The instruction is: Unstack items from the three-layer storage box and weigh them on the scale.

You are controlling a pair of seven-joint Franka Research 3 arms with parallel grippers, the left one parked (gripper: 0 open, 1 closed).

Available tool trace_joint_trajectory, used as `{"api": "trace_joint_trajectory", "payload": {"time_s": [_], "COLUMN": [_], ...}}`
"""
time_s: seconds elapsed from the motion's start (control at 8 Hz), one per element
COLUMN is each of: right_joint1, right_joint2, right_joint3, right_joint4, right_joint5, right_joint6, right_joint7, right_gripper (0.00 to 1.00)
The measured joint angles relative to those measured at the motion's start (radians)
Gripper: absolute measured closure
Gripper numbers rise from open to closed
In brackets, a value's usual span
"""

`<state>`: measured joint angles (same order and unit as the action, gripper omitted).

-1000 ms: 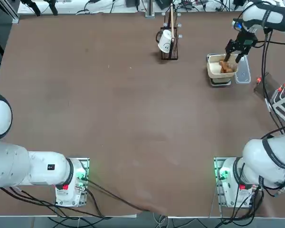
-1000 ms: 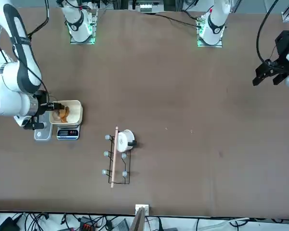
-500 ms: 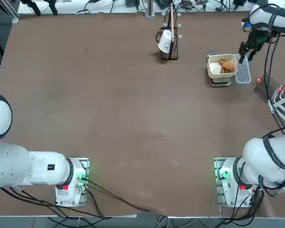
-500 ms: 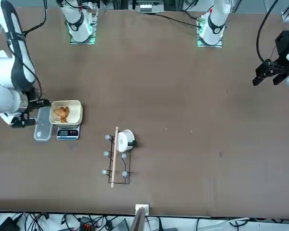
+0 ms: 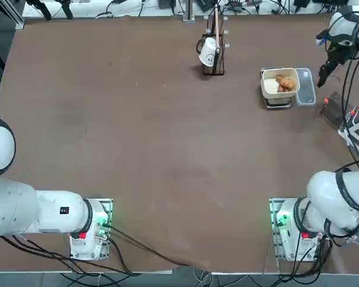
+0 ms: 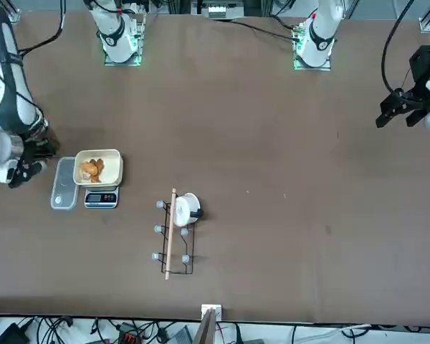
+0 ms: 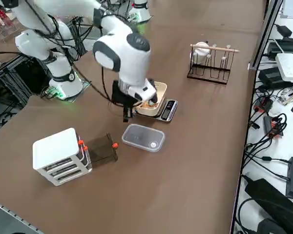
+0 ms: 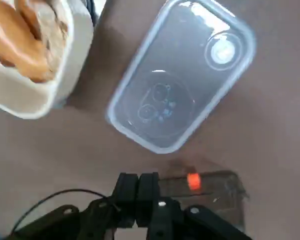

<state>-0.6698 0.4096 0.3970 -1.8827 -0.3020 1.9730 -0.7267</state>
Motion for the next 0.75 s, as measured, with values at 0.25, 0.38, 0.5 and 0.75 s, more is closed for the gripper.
{"api": "trace_joint_trajectory", "payload": {"time_s": [0.25, 0.38, 0.5, 0.75], "right_joint1": [-0.033, -0.044, -0.055, -0.082], "right_joint2": [0.033, 0.041, 0.042, 0.042], "right_joint3": [-0.001, -0.001, -0.001, -0.002], "right_joint4": [-0.072, -0.109, -0.134, -0.158], "right_joint5": [-0.024, -0.049, -0.075, -0.136], "right_joint6": [0.154, 0.216, 0.247, 0.287], "right_joint7": [-0.059, -0.060, -0.060, -0.061], "right_gripper": [0.98, 0.98, 0.98, 0.98]}}
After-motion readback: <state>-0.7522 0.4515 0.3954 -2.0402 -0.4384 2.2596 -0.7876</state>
